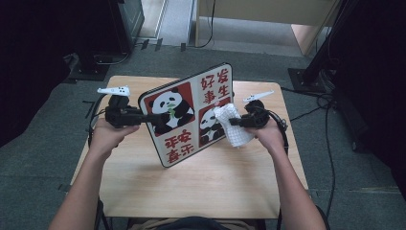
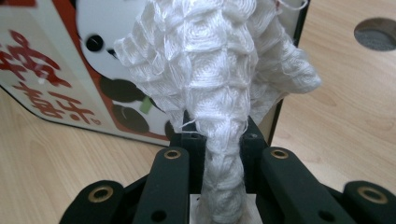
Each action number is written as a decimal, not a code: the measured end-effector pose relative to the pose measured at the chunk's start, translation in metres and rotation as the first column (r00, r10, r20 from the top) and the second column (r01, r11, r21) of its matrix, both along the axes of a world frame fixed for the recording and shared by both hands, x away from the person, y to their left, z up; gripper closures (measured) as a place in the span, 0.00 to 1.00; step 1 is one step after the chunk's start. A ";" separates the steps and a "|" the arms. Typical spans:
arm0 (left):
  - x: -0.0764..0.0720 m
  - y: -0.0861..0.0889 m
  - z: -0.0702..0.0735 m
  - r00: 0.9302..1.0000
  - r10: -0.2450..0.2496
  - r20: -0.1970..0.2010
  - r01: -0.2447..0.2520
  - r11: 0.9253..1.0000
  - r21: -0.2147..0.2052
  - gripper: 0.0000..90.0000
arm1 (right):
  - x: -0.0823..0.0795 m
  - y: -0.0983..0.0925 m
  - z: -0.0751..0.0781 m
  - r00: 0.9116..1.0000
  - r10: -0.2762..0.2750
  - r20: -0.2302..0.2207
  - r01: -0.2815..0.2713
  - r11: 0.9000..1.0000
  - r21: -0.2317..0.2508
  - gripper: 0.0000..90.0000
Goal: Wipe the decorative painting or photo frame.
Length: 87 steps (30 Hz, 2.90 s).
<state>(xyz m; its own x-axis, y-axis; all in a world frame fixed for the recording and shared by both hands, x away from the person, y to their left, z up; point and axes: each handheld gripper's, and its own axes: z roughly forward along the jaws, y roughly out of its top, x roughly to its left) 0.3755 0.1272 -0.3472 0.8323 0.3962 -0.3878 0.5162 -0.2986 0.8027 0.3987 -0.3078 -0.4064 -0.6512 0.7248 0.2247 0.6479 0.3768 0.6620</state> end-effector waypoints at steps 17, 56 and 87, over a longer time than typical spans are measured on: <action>0.000 0.000 0.001 1.000 -0.003 -0.006 0.003 1.000 0.004 0.85 | -0.003 0.016 0.051 0.998 0.034 0.049 -0.035 0.999 0.015 0.88; 0.002 0.001 0.000 1.000 -0.015 -0.011 0.014 1.000 -0.005 0.85 | 0.026 0.076 0.163 0.985 0.083 0.148 -0.078 0.996 -0.038 0.88; 0.001 0.001 0.000 1.000 0.004 -0.014 -0.004 1.000 -0.003 0.85 | 0.022 0.071 0.145 0.989 0.095 0.115 -0.093 0.995 -0.025 0.88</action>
